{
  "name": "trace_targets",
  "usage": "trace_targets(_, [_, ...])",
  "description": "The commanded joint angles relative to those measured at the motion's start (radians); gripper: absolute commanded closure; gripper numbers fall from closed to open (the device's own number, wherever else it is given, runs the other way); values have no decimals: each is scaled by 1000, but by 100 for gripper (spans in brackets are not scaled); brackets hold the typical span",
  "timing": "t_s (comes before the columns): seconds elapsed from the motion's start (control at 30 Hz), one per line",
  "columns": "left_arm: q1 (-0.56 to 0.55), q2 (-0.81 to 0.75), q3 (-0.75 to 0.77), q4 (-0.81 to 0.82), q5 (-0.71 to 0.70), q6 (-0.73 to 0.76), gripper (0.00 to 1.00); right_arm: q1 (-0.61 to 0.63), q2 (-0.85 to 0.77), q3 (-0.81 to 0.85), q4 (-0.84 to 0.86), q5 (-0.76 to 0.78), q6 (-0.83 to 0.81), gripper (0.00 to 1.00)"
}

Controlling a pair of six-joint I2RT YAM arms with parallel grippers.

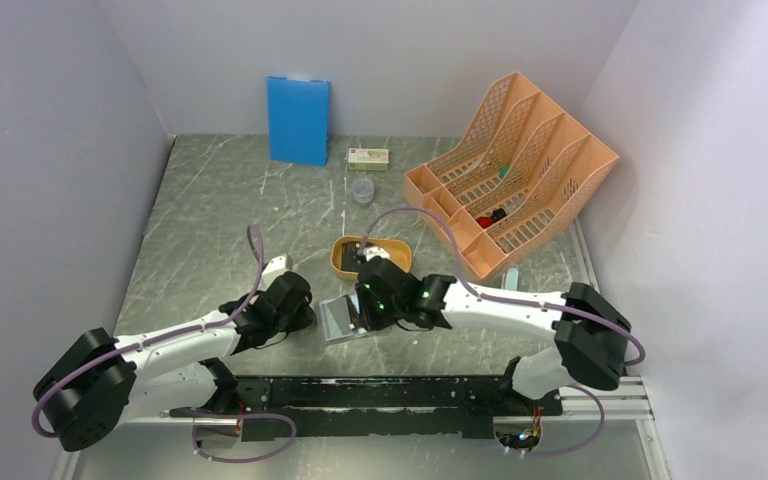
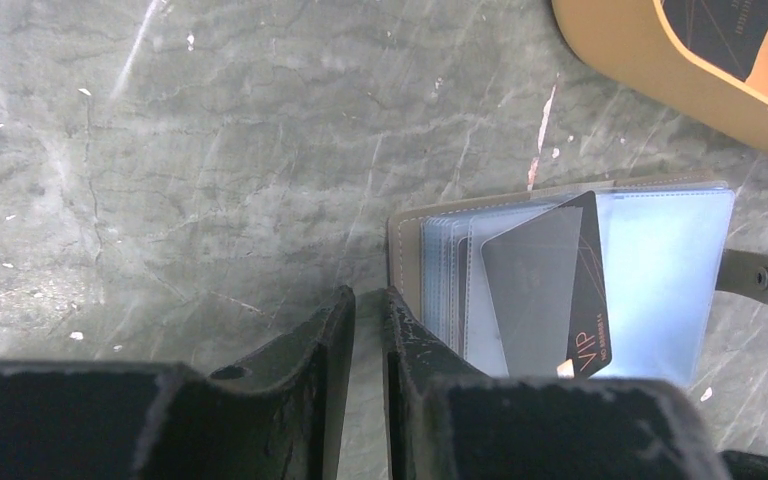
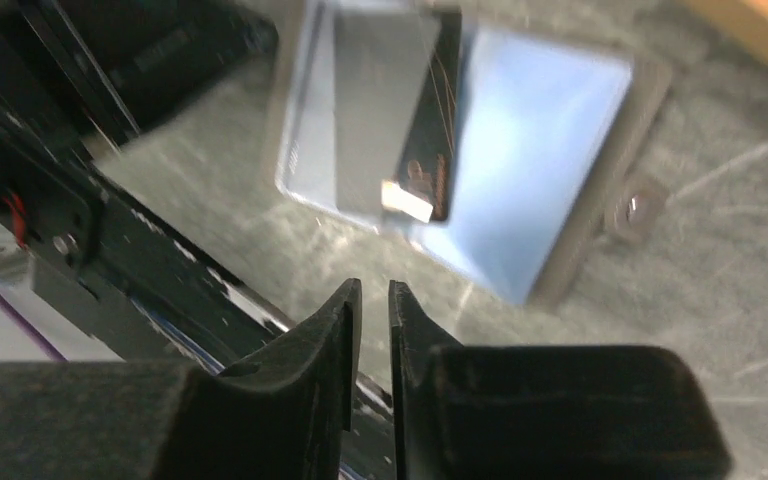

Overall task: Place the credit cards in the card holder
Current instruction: Insert the credit card into the card holder.

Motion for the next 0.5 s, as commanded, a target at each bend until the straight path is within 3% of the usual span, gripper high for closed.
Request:
trace_targets(0.0, [4, 41, -50, -69, 54, 8, 77, -34, 96, 109, -43, 65, 42, 84])
trace_targets(0.47, [4, 52, -58, -48, 62, 13, 78, -125, 289, 168, -19, 61, 90, 91])
